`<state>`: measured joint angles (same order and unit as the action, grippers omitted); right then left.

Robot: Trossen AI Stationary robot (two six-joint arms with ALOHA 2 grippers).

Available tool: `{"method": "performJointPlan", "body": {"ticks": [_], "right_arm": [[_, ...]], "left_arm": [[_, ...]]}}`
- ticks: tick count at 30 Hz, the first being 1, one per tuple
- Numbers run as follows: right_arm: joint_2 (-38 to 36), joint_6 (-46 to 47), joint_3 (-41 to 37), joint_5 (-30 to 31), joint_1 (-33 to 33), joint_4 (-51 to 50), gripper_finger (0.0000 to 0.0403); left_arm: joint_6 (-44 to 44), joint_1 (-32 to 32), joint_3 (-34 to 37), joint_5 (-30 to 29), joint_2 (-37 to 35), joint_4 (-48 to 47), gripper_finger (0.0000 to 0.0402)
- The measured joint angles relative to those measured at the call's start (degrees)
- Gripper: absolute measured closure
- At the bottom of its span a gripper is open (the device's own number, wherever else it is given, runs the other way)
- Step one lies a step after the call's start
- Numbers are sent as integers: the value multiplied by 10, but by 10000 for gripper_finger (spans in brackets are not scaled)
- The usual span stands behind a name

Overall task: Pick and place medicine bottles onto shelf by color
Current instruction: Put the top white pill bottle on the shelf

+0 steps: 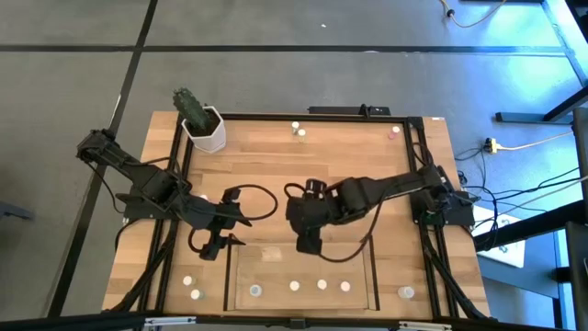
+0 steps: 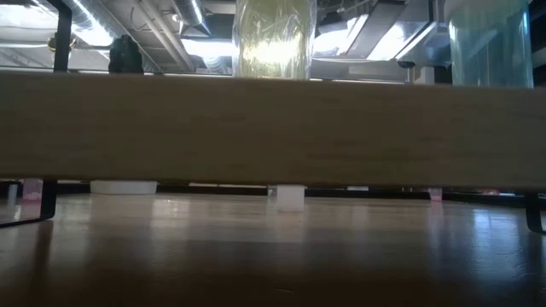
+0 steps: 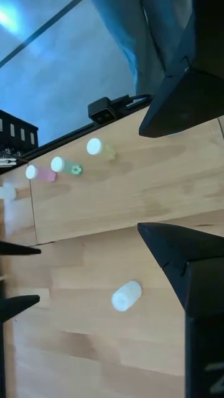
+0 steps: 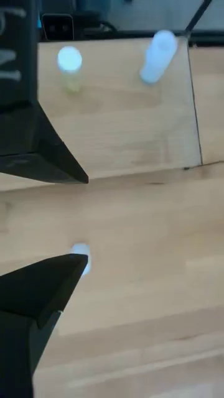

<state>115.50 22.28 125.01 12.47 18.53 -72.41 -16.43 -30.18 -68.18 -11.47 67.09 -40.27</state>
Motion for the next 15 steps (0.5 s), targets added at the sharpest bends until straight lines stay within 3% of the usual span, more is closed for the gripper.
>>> {"method": "performJointPlan", "body": {"ticks": [10, 15], "right_arm": [[1, -4, -1, -11, -29, 3, 207], [1, 9, -1, -65, -51, 2, 207]], "left_arm": [[0, 0, 0, -17, 0, 0, 171], [0, 0, 0, -43, 0, 0, 171]]}}
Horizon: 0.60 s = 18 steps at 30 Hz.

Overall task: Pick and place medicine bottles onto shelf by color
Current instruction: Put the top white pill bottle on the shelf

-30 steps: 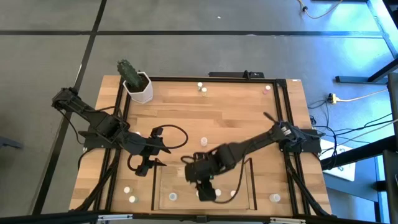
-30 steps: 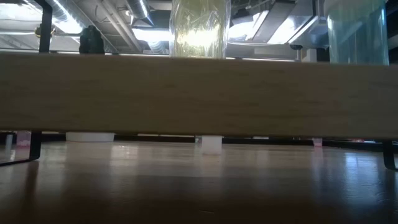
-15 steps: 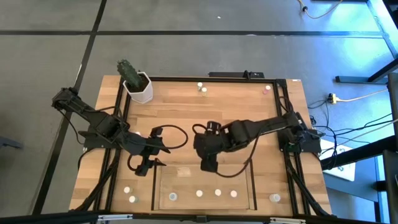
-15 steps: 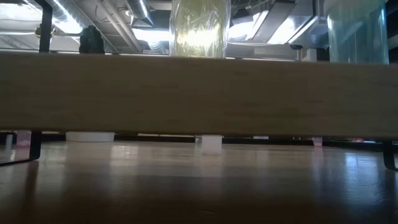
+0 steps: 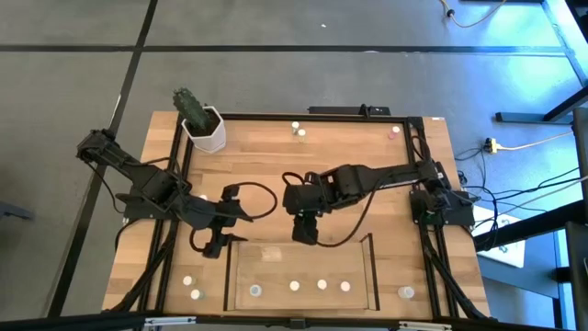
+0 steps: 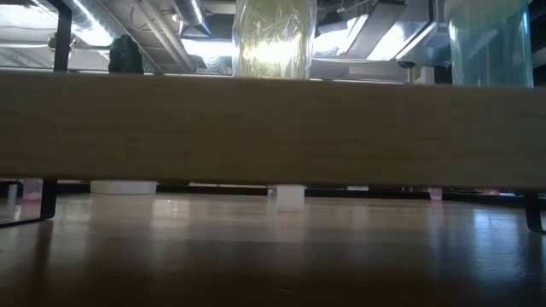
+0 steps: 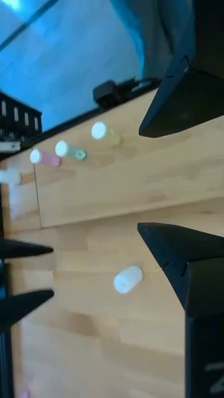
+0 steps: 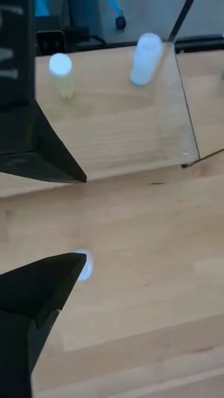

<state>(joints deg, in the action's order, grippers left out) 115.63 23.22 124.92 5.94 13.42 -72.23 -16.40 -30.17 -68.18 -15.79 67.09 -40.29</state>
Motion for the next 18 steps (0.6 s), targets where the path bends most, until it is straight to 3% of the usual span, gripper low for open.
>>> {"method": "performJointPlan", "body": {"ticks": [6, 18], "right_arm": [[1, -55, 0, 1, -14, -4, 207], [1, -146, -8, 5, -15, -83, 207]], "left_arm": [[-48, 5, 0, -52, 0, -18, 171], [-282, 36, 0, -80, -30, -172, 171]]}}
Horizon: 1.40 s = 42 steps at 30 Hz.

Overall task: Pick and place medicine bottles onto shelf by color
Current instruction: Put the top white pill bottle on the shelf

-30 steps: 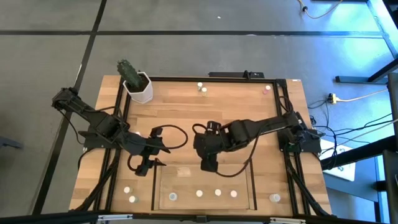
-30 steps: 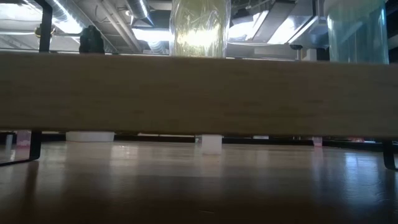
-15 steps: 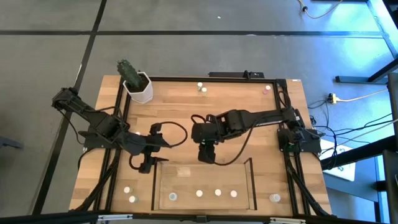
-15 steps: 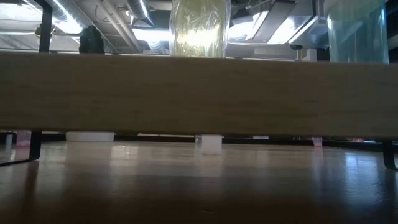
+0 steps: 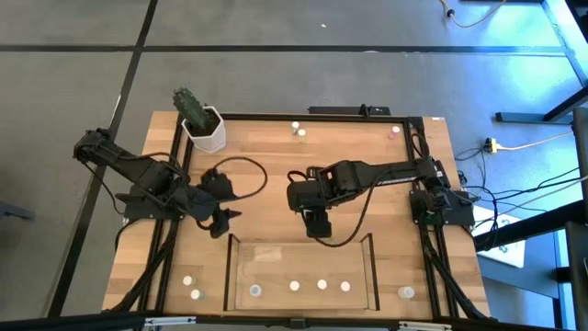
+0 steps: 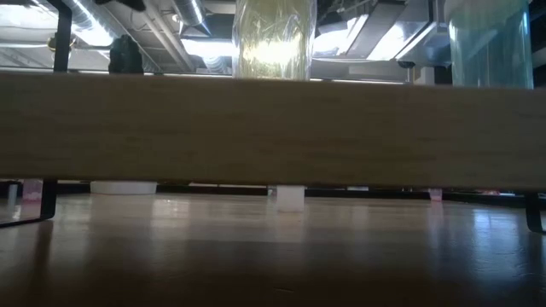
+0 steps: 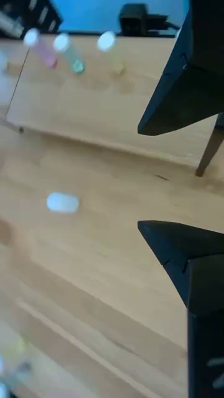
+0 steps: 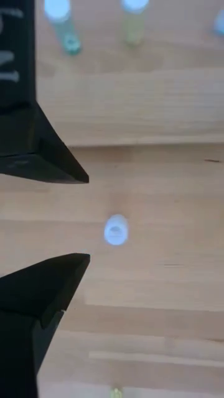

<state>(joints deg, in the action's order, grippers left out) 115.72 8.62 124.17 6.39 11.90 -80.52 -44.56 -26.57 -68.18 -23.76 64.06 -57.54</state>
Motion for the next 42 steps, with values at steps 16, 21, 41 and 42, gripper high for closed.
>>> {"method": "performJointPlan", "body": {"ticks": [16, 21, 41, 42], "right_arm": [[1, -93, -120, 0, -1, 75, 207], [1, -104, -120, 0, -14, 85, 207], [-20, -11, -119, -15, -74, 80, 207], [-26, -2, -119, -15, -76, 75, 207]], "left_arm": [[-59, 52, 0, -36, -19, -33, 171], [-59, 71, 0, -44, -19, -33, 171], [265, 188, 0, 118, -9, 21, 171], [290, 200, 0, 140, -5, 34, 171]]}}
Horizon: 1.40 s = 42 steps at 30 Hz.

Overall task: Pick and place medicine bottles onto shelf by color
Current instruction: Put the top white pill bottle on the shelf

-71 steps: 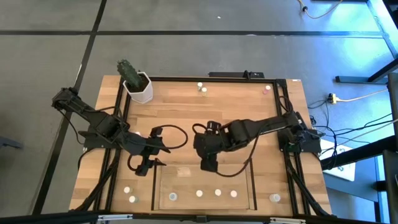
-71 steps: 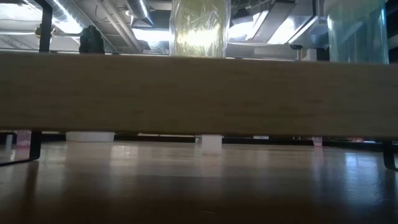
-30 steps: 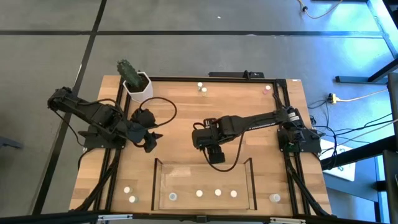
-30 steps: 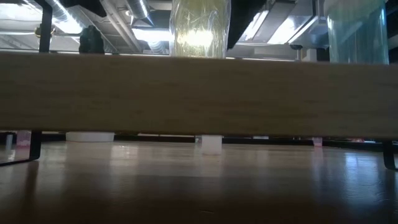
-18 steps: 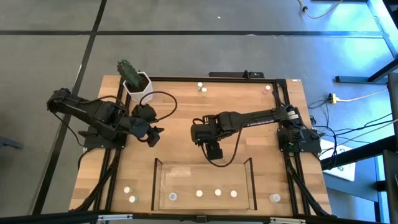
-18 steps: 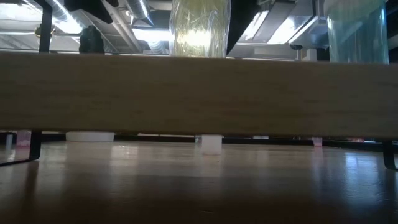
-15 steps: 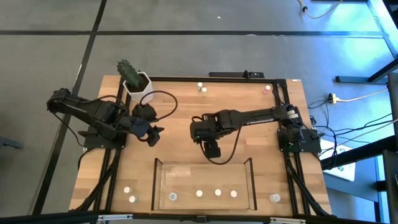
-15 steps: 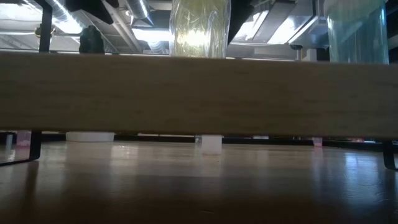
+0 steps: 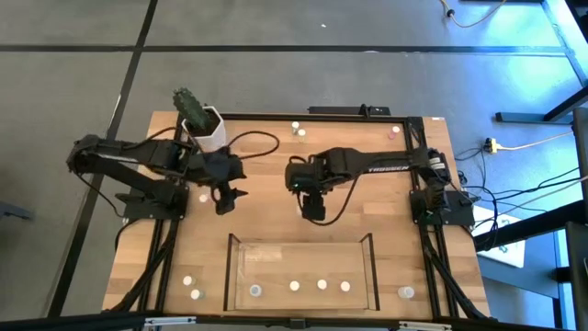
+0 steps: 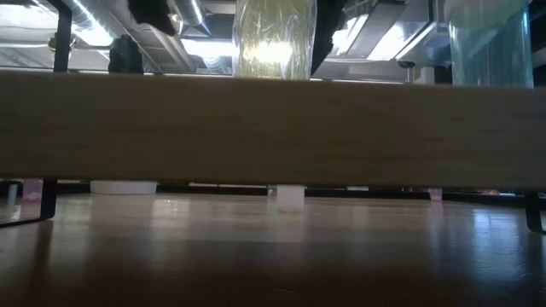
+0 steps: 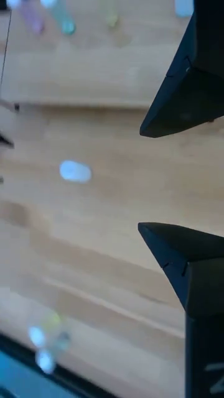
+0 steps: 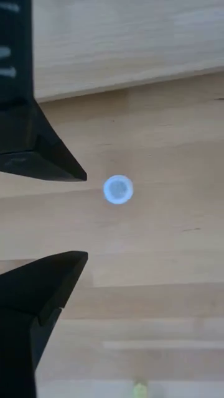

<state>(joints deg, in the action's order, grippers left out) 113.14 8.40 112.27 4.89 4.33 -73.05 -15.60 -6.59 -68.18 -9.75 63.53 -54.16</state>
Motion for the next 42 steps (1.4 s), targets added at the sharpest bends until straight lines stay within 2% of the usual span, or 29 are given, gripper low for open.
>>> {"method": "performJointPlan", "body": {"ticks": [3, 8, 14, 21, 27, 29, 36, 42], "right_arm": [[-20, 6, 0, 0, -2, -16, 207], [-67, 0, 1, 2, -2, -23, 207], [-128, -33, 1, 42, -2, -23, 207], [-172, -77, 1, 59, -3, -18, 207], [-179, -92, 1, 115, -4, -18, 207], [-179, -105, 1, 106, -5, -18, 207], [-178, -150, 1, 6, -4, -18, 207], [-178, -150, 1, 0, -5, -18, 207]], "left_arm": [[57, 33, 0, 67, 19, 40, 171], [119, 76, 0, 147, 66, 109, 171], [148, 121, 0, 239, 130, 206, 171], [148, 150, 0, 223, 201, 272, 171], [192, 146, 0, 223, 263, 281, 171], [192, 146, 0, 223, 279, 281, 171], [227, 144, 0, 222, 313, 281, 171], [230, 143, 0, 222, 319, 285, 171]]}}
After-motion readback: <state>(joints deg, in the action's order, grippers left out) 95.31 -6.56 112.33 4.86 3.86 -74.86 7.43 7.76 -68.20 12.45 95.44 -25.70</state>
